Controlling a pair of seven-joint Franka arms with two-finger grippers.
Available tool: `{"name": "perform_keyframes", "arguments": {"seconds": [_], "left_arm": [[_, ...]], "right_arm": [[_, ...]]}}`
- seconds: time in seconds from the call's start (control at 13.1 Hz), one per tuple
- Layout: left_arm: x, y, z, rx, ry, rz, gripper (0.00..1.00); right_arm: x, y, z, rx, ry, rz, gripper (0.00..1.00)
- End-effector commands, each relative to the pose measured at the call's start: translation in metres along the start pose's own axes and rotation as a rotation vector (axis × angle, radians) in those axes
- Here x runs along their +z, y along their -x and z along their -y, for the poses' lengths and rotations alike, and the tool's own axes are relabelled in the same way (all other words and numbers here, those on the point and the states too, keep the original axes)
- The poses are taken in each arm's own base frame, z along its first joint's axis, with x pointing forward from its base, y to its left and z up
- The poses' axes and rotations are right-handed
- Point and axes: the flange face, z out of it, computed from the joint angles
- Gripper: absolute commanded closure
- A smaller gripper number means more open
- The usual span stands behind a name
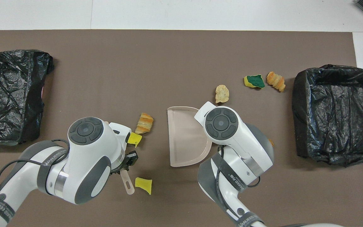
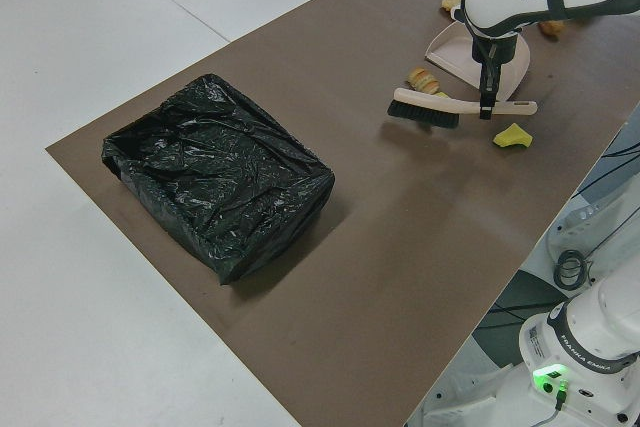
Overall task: Sweep and dump trash in bin
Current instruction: 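Sweep the yellow sponge pieces toward the dustpan with the left gripper's brush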
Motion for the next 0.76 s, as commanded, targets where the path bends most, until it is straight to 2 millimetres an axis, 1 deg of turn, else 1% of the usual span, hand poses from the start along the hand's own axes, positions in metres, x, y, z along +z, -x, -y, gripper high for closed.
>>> {"name": "perform_keyframes", "arguments": {"seconds": [0.0, 0.08, 0.23, 0.3, 0.46, 0.53, 0.69], "left_arm": [[-0.008, 0.005, 0.006, 0.007, -0.026, 0.004, 1.0], [-0.008, 0.005, 0.008, 0.004, -0.029, 0.007, 1.0], [-0.007, 0.013, 0.011, 0.004, -0.064, 0.037, 1.0], [-0.01, 0.016, 0.011, -0.013, -0.073, 0.041, 1.0], [-0.009, 0.023, 0.008, -0.061, -0.081, 0.041, 1.0], [-0.008, 0.03, 0.005, -0.089, -0.07, 0.041, 1.0], [0.002, 0.058, -0.001, -0.11, -0.062, 0.075, 1.0]], "right_arm": [[0.004, -0.004, 0.0, 0.016, 0.022, -0.003, 1.0], [0.004, -0.004, 0.0, 0.017, 0.022, -0.002, 1.0], [0.004, -0.004, 0.0, 0.016, 0.021, -0.002, 1.0], [0.004, -0.004, 0.0, 0.016, 0.022, -0.002, 1.0], [0.005, -0.004, 0.0, 0.019, 0.021, -0.002, 1.0], [0.006, -0.004, 0.0, 0.025, 0.02, -0.001, 1.0], [0.007, -0.004, 0.0, 0.026, 0.018, -0.001, 1.0]]}}
